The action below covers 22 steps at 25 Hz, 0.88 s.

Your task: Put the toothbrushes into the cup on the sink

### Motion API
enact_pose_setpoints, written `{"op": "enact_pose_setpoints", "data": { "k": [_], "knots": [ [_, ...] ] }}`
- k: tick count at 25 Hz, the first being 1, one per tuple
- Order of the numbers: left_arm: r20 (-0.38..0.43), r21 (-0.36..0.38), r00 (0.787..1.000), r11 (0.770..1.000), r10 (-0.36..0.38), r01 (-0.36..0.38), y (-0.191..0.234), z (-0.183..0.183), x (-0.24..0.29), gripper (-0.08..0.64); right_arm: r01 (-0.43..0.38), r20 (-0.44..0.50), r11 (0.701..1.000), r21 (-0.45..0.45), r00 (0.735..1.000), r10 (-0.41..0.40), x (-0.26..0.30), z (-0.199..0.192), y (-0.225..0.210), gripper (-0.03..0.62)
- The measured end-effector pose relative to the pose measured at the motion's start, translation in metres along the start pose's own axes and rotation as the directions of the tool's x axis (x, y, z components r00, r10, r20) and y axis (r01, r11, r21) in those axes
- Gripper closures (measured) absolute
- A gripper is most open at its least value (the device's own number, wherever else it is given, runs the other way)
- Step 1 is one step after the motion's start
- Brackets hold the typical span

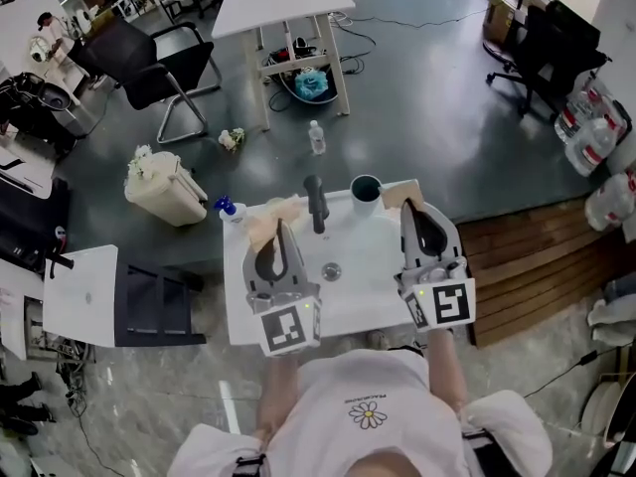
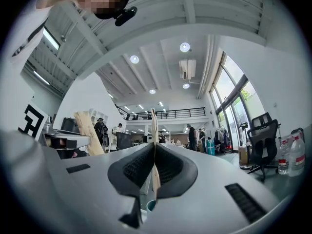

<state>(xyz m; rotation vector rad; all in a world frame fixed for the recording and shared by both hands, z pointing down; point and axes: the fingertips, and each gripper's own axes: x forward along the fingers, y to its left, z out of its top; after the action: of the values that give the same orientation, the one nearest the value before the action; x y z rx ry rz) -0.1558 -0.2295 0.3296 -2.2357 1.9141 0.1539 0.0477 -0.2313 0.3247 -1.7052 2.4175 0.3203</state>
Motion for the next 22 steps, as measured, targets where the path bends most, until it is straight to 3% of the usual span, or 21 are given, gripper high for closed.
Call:
{"op": "enact_pose_setpoints", "data": {
  "k": [4,9,14,22],
  "knots": [
    [-0.022,-0.009,1.000,1.000,0.015,-0.015,0.003,-0.005,0.001,0.525,-0.028,-0.020,1.000,0.010,0.999,0.029,0.032,-0.020,-0.005,0.578],
    [-0.020,-0.009,0.999,1.000,0.026,-0.026,0.004,-0.001,0.002,0.525,-0.038,-0.111,0.998,0.059,0.993,0.044,0.073,-0.065,-0.014,0.578],
    [-0.038,-0.003,0.998,0.999,0.046,-0.046,0.011,-0.005,0.000,0.525,-0.059,-0.225,0.997,0.045,0.972,0.067,0.094,-0.108,-0.014,0.578],
    [-0.067,0.010,0.994,0.996,0.088,-0.087,0.024,-0.010,-0.005,0.525,-0.063,-0.329,0.996,0.061,0.941,0.080,0.100,-0.155,-0.012,0.578]
  ]
}}
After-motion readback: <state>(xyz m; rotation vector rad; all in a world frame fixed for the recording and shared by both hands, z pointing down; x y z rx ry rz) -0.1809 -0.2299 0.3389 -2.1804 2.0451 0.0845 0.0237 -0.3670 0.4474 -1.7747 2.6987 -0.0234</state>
